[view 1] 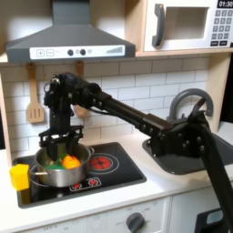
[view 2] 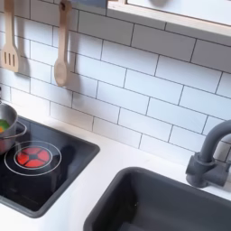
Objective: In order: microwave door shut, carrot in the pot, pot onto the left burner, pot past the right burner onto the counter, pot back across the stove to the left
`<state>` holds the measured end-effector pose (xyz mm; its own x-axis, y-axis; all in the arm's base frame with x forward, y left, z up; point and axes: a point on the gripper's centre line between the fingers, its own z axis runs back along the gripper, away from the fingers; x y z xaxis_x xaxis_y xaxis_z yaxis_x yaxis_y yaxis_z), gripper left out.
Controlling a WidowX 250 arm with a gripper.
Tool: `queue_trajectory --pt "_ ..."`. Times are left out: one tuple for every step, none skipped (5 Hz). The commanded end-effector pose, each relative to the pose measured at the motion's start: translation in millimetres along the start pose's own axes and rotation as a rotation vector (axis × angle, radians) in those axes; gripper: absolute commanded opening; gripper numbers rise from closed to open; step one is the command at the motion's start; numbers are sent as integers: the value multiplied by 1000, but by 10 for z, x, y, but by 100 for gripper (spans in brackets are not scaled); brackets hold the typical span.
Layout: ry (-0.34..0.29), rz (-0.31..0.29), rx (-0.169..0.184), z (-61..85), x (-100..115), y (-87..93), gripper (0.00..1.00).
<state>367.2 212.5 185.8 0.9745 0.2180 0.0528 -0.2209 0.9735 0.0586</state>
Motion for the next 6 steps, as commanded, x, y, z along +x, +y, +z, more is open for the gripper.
queue_trajectory --pt "17 -6 7 -132 -7 6 100" --pt "18 2 -2 -168 -20 31 100" --pt "17 11 -14 -178 -41 30 100" --pt "28 8 -30 -214 -58 -6 100" --pt "21 17 -38 -212 -60 20 100" --pt "26 23 -75 -276 -66 15 100"
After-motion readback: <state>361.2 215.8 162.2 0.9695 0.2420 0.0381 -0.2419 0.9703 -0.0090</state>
